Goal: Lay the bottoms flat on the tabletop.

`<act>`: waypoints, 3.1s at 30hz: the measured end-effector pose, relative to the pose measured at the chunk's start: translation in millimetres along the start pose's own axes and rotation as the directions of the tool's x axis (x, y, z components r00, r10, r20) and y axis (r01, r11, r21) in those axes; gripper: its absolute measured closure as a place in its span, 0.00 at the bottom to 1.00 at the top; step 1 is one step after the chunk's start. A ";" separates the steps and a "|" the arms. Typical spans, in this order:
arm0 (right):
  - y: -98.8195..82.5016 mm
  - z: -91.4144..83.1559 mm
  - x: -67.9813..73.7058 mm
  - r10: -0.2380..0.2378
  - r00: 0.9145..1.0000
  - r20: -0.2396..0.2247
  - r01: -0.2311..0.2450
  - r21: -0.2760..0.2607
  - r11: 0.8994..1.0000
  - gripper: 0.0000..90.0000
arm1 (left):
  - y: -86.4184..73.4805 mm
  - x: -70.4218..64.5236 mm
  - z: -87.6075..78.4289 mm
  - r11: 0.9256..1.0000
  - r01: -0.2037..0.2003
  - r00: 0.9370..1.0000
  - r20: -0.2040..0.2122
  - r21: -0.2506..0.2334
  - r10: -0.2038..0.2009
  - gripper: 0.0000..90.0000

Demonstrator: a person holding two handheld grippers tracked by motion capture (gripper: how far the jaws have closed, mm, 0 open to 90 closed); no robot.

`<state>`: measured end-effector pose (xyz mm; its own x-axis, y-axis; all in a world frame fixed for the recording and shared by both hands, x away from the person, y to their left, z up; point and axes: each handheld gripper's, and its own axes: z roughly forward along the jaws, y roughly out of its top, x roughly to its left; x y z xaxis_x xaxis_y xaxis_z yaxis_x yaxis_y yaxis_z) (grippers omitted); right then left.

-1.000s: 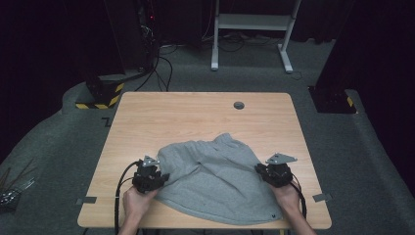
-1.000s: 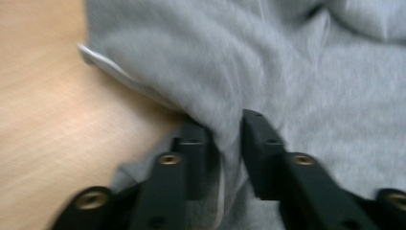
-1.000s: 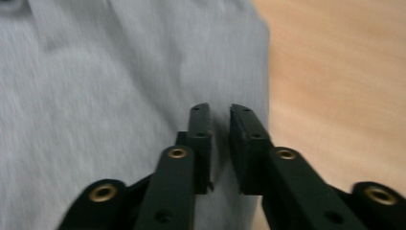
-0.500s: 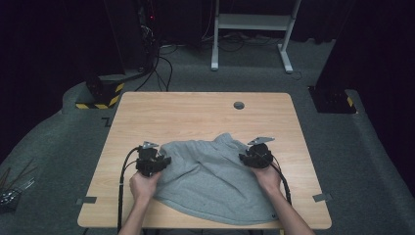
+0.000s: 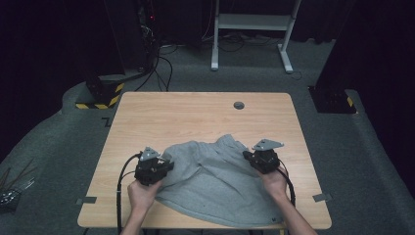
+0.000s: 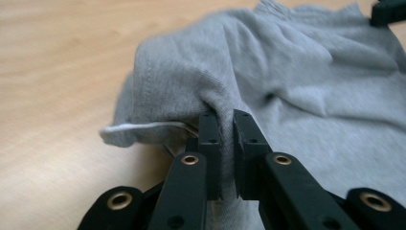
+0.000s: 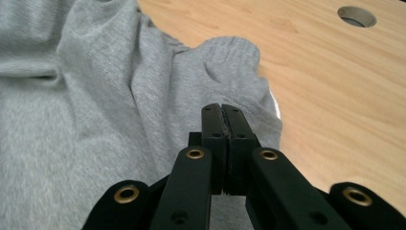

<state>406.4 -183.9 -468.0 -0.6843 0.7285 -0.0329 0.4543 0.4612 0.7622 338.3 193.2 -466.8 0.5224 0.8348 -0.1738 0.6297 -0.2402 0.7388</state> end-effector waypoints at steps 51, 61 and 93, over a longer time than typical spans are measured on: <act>44.5 41.7 -34.5 0.010 0.981 0.195 -0.028 0.094 0.995 0.94 | -32.7 9.2 39.5 0.995 0.095 0.991 -0.095 0.008 -0.094 0.63; 16.8 48.5 -31.6 0.070 0.981 0.181 -0.088 0.094 0.992 0.57 | -21.0 12.1 31.6 0.998 0.059 0.994 -0.095 0.025 -0.056 0.47; -54.2 18.7 12.9 -0.027 0.991 0.129 0.023 0.038 0.999 0.49 | 34.5 42.4 76.6 0.961 0.099 0.994 -0.059 0.258 -0.087 0.68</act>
<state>383.7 -190.0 -521.9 -0.6169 0.7750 -0.1370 0.4598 0.4962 0.7364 426.3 182.3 -498.6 0.4308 0.8804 -0.1980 0.8054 -0.2761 0.5246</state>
